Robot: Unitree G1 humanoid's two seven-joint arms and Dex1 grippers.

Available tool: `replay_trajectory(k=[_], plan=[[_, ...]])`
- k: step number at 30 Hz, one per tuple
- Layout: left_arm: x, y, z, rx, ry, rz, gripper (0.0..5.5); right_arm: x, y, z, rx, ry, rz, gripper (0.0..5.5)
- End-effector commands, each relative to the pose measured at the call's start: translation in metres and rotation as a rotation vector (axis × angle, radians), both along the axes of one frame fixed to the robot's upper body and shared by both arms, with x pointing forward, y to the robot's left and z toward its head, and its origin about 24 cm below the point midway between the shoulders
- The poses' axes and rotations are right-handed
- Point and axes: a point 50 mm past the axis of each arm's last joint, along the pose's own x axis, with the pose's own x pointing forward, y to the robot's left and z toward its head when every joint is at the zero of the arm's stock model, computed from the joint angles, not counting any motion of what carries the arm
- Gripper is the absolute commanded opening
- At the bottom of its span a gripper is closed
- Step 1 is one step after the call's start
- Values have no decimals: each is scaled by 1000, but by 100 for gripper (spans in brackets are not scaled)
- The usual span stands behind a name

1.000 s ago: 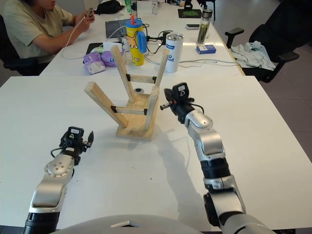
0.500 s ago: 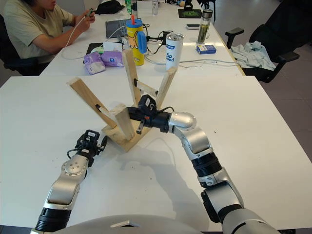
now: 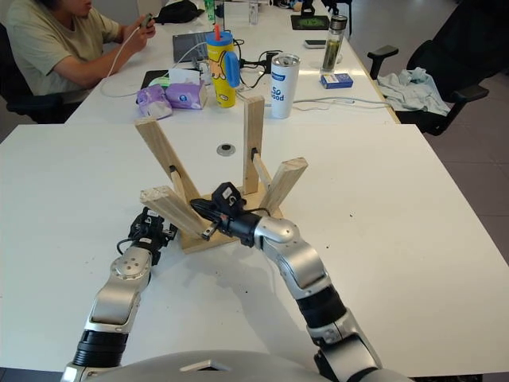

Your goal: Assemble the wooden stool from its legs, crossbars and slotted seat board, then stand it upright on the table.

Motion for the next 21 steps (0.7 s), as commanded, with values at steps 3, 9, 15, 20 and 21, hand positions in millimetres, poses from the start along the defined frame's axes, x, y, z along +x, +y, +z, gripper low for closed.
replay_trajectory(k=[3,9,15,20,21], plan=[[-33,11,4,6,5,50,340,-25,-72,-24,-161,140,-160,2],[-63,12,11,7,52,-19,340,-16,-138,-37,-330,123,-417,2],[-66,9,7,-58,147,-113,340,22,-156,-52,-445,61,-511,2],[-62,4,3,-51,225,-228,340,30,-145,-66,-487,60,-450,2],[-60,4,3,-42,236,-249,340,30,-142,-68,-496,59,-427,2]])
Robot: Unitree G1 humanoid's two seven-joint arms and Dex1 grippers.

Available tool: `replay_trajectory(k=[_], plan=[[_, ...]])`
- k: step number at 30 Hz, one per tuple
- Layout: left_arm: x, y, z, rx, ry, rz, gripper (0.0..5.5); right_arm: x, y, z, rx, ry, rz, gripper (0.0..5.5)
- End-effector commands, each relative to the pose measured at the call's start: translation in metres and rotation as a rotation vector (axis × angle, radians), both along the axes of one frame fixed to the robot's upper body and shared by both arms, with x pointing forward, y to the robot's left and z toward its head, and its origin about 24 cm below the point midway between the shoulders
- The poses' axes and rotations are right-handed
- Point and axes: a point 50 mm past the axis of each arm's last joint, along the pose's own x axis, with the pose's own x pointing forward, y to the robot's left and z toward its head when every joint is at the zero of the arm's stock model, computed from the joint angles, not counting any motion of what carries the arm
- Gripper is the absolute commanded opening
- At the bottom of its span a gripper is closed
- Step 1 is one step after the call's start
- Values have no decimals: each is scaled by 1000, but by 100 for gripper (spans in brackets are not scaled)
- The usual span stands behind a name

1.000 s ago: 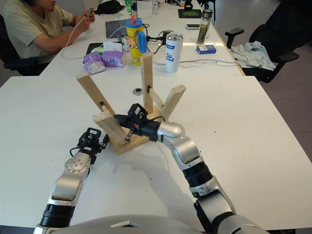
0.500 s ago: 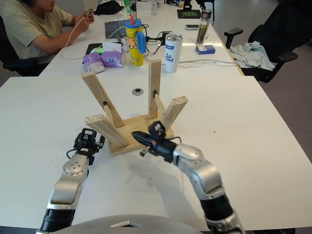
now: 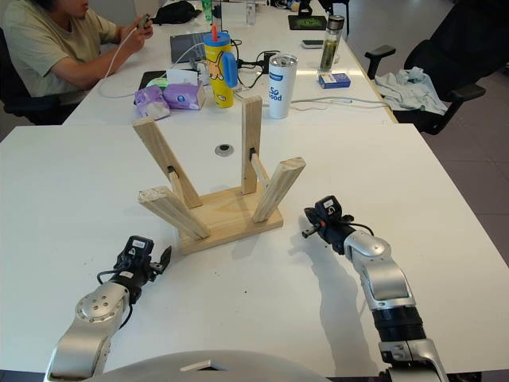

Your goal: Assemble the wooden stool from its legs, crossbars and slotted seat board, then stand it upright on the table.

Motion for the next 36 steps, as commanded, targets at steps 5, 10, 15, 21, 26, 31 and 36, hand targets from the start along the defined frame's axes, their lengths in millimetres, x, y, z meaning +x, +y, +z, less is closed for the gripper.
replay_trajectory(k=[5,10,15,21,26,31,36], plan=[[14,-6,-2,11,95,-162,340,-10,27,-15,-10,91,198,2],[28,-27,14,-219,99,-265,340,-12,47,0,108,86,303,2],[47,-47,68,-480,-5,-478,340,-9,60,26,220,71,364,2],[48,-55,111,-616,-74,-638,340,-7,68,69,293,-3,420,2],[40,-50,106,-528,-7,-681,340,-2,65,94,330,-50,414,2],[41,-46,106,-516,-1,-676,340,-1,61,113,353,-89,408,2],[40,-48,109,-535,-13,-674,340,-2,60,121,370,-98,405,2]])
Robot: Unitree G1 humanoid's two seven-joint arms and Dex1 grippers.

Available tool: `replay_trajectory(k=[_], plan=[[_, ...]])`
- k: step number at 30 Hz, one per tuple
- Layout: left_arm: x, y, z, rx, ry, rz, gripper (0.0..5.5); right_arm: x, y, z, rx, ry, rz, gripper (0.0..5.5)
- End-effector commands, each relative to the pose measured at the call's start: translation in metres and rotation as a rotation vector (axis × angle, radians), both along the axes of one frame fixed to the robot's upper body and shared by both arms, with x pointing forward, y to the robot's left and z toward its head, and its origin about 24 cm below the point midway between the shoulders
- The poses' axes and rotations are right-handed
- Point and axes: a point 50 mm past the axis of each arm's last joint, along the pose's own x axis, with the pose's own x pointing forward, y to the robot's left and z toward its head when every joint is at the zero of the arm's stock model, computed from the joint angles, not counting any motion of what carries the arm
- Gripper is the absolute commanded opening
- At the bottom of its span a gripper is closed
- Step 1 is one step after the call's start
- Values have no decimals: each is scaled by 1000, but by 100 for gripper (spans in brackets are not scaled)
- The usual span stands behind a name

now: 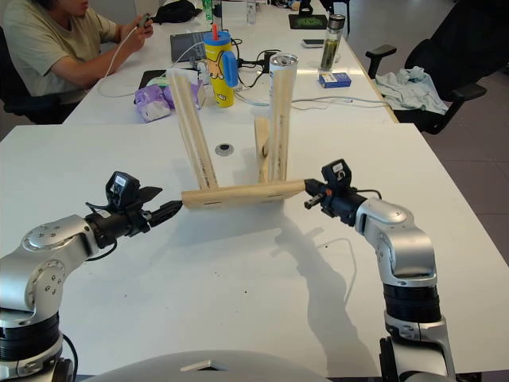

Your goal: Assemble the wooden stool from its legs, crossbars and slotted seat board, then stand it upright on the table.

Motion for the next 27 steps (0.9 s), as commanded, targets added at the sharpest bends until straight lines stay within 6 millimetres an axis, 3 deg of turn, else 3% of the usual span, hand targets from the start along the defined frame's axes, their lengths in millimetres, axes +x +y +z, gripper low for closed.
replay_trajectory(k=[1,5,8,12,16,18,27], plan=[[-11,-49,16,-199,-51,-339,340,-8,54,23,174,-65,321,2],[-13,-50,12,-191,-29,-348,340,2,40,-3,32,-20,205,2],[-19,-43,-6,-64,23,-350,340,6,24,-25,-90,10,121,2],[-22,-10,-43,279,67,-332,340,7,8,-44,-219,37,51,2],[-20,19,-62,509,58,-364,340,5,-8,-60,-312,80,-8,2],[-21,20,-62,510,33,-398,340,3,-14,-65,-329,99,-25,2],[-16,-11,-39,255,-126,-401,340,0,-17,-77,-320,146,-36,2]])
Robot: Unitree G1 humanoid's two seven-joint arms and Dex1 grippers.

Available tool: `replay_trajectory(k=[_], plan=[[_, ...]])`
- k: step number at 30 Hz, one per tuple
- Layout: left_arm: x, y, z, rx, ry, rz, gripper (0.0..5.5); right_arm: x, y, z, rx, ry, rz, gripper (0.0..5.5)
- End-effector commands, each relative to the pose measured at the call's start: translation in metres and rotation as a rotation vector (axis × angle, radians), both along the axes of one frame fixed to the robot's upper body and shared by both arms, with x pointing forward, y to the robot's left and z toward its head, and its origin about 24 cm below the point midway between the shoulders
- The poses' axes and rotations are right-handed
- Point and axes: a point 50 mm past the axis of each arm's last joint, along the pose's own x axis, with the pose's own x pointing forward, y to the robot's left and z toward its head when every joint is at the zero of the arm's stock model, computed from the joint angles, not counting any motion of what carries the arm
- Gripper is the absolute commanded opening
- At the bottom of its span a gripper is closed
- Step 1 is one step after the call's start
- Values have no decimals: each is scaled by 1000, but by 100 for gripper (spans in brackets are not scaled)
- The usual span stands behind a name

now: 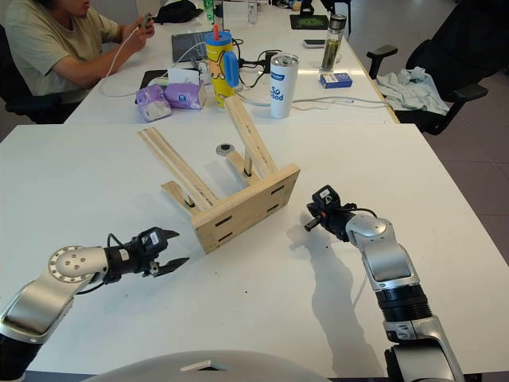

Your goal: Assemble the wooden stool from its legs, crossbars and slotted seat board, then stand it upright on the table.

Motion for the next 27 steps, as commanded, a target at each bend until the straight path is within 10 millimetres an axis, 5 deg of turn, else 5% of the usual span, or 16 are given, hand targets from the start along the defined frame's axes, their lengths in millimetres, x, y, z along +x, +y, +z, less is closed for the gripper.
replay_trajectory(k=[1,4,17,22,27], plan=[[9,-5,10,-66,-51,36,340,0,0,-3,5,9,3,2],[14,-12,11,-111,-46,51,340,1,1,-6,10,16,7,2],[17,-20,12,-259,104,51,147,1,4,-19,40,28,-43,0],[17,-36,44,-519,205,-29,141,-1,12,-28,50,42,-71,0],[26,-37,112,-923,236,-160,141,-3,16,-33,18,57,-87,0]])
